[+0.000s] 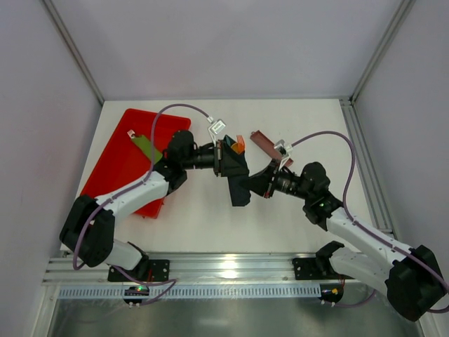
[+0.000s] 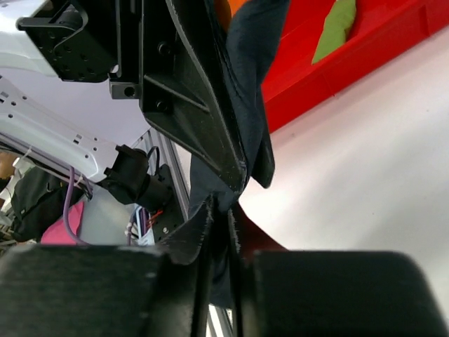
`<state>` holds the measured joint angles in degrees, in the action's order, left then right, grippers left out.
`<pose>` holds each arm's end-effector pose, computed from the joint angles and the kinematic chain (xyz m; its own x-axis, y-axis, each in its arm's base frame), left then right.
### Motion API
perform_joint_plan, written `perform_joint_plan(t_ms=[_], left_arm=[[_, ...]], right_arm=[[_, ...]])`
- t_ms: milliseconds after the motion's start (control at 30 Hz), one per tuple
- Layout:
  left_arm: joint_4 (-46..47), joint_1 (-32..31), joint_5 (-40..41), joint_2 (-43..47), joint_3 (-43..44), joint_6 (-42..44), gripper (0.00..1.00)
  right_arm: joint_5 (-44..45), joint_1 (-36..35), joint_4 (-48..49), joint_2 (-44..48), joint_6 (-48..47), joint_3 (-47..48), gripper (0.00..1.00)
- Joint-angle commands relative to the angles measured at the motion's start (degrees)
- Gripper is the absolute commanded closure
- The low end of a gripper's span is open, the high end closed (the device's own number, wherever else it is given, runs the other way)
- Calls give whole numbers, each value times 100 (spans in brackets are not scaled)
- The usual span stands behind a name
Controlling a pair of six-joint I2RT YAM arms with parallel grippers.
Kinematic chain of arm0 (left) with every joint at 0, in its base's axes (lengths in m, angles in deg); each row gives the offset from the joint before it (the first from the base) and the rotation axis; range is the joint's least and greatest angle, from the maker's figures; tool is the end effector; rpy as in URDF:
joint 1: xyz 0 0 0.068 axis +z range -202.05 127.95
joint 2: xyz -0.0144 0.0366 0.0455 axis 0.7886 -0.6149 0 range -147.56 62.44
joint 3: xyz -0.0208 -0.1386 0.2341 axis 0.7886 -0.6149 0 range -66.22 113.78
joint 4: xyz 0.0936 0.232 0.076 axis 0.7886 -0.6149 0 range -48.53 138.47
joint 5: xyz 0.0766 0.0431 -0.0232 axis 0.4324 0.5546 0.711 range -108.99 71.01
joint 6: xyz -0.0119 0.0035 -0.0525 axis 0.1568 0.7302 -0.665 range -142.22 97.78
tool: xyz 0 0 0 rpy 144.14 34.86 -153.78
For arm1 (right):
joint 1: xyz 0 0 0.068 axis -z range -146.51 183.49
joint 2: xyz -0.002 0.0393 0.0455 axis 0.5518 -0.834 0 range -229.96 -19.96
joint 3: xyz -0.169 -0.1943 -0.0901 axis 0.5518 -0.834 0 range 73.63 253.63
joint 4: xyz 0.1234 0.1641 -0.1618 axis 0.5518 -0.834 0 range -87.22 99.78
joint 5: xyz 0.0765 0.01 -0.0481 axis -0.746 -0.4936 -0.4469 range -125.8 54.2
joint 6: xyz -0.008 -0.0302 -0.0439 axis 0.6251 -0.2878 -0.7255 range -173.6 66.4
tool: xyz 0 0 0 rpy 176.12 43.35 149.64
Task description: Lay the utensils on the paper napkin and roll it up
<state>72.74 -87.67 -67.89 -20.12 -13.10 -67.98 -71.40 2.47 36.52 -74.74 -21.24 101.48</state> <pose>0.2491 -0.2115 0.2984 -0.7624 -0.0331 -0.6462 0.6403 0.1055 -0.7608 0.1747 0.1292 0.2714 -0.4936 0.2109 -0.8437 -0.7739 0.3361 0.5368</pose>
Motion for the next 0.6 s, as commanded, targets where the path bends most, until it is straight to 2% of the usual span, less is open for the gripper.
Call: perform_joint_plan(t_ms=[0,33,67,100,167,300,567], left_arm=[[-19,-16,-58,65,40,32,84],[-36,-16,-58,91,40,32,69],[-97,-16,-32,109,32,75,62],[-142,-7,21,187,31,102,59],[-352,-7,109,354,58,242,46],[-783,-7,214,557,102,497,32],[-1617,81,645,1136,128,761,28]], right_arm=[[-158,9,797,-76,332,53,93],[-158,0,832,-76,341,53,96],[-158,9,841,-50,350,53,96],[-150,0,841,-32,359,44,96],[-115,9,833,11,359,71,96],[-176,18,850,-58,403,219,96],[-351,9,1044,-164,578,404,96]])
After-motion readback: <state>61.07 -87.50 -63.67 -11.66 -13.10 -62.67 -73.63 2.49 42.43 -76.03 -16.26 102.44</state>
